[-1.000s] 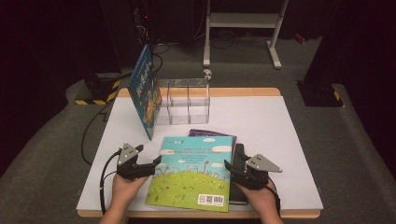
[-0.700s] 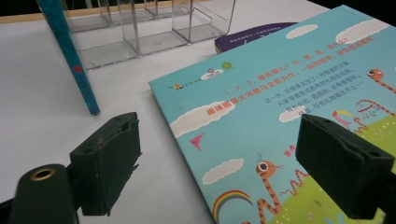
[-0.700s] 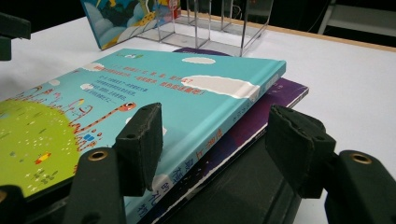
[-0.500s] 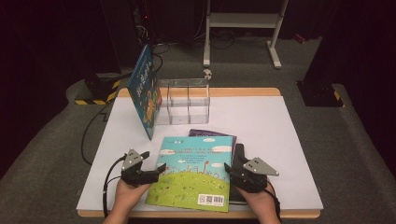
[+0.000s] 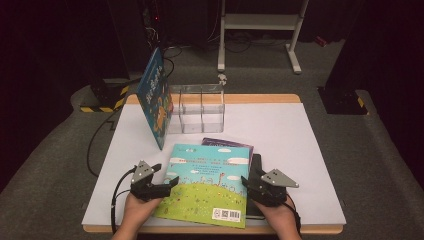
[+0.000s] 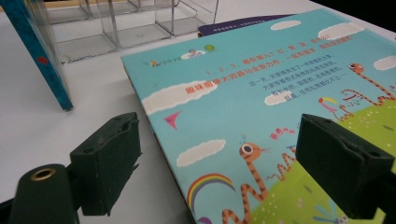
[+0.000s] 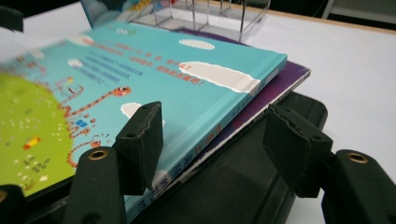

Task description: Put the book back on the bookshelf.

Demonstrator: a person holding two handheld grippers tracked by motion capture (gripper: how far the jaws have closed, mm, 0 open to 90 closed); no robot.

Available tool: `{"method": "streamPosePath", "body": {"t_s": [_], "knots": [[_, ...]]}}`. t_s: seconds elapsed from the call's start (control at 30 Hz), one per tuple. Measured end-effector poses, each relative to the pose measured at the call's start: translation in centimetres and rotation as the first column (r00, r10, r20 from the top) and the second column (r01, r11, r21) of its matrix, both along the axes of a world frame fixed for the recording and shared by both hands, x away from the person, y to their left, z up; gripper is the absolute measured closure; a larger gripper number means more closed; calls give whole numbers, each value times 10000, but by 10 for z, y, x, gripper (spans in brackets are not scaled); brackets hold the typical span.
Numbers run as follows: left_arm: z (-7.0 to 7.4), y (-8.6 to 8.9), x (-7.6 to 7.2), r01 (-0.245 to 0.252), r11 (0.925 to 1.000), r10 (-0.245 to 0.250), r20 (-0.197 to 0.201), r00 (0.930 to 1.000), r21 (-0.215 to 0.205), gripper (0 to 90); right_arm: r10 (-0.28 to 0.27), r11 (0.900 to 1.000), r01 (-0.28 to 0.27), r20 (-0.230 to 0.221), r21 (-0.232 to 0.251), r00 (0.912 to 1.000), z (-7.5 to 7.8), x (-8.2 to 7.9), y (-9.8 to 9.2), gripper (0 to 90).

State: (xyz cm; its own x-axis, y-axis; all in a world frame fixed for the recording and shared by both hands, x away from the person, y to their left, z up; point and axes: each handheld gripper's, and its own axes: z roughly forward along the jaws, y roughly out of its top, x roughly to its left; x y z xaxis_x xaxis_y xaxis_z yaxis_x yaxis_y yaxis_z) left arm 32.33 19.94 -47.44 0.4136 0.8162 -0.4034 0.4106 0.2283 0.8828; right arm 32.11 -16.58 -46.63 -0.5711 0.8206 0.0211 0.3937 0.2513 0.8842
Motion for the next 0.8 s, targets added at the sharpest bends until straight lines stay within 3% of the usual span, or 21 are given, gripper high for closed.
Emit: {"method": "streamPosePath", "body": {"t_s": [0.13,0.33,0.53,0.8], "knots": [[0,0,1,-28,9997,25,-108,9999,-241,143,20,10000,-20,-112,-36,9999,-1,1,0,387],[-7,0,5,70,9993,-97,-746,9972,-374,137,23,10000,-24,-27,-66,10000,-2,0,1,406],[-11,-1,8,476,9954,-601,-1536,9863,-837,137,70,10000,-70,-16,-60,10000,-2,0,0,406],[-10,-1,7,445,9953,-580,-1614,9852,-860,136,55,10000,-55,-43,-35,10000,-2,1,0,408]]}}
